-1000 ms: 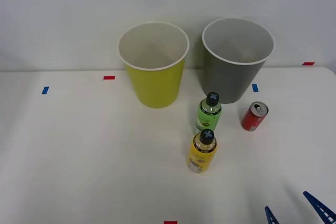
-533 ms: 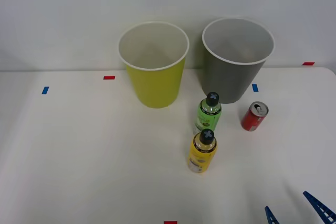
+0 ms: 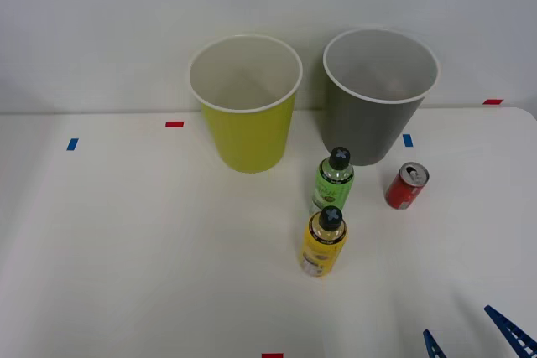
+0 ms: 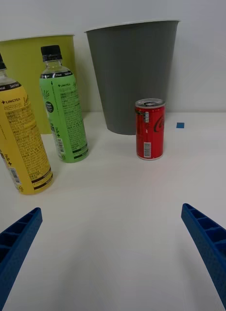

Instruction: Put cans in the gray bin, plastic bottles in the light green bin

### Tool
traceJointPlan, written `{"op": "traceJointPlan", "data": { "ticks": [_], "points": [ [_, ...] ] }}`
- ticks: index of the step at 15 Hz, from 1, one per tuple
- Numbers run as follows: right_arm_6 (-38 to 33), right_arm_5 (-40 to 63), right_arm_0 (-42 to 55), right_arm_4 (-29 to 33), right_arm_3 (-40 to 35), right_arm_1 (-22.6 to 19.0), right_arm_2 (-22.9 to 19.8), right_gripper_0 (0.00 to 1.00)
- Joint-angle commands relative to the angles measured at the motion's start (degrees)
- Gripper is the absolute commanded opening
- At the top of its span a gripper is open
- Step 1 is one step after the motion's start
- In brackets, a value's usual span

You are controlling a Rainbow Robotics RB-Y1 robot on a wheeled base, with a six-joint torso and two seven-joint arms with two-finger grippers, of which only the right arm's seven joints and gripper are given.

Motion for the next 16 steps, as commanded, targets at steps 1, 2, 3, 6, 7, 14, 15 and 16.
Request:
{"op": "traceJointPlan", "data": {
  "ticks": [1, 2, 3, 6, 7, 14, 15, 16],
  "points": [
    [0.0, 0.0, 0.0, 0.0, 0.0, 0.0, 0.0, 1.0],
    [0.0, 0.0, 0.0, 0.0, 0.0, 0.0, 0.0, 1.0],
    [0.26, 0.53, -0.88, -0.44, 2.28, 0.88, 0.7, 1.0],
    [1.32, -1.06, -1.58, -3.51, 2.81, 1.05, 0.97, 1.0],
    [1.76, -1.5, -2.11, -3.43, 2.72, 1.05, 0.97, 1.0],
    [2.2, 1.93, -5.27, -6.15, 2.81, 0.44, 5.89, 1.0],
    [2.2, 2.2, -6.15, -6.15, 2.81, 0.53, 5.98, 1.0],
    [2.2, 2.55, -6.86, -6.15, 2.81, 0.53, 6.06, 1.0]
  ]
}}
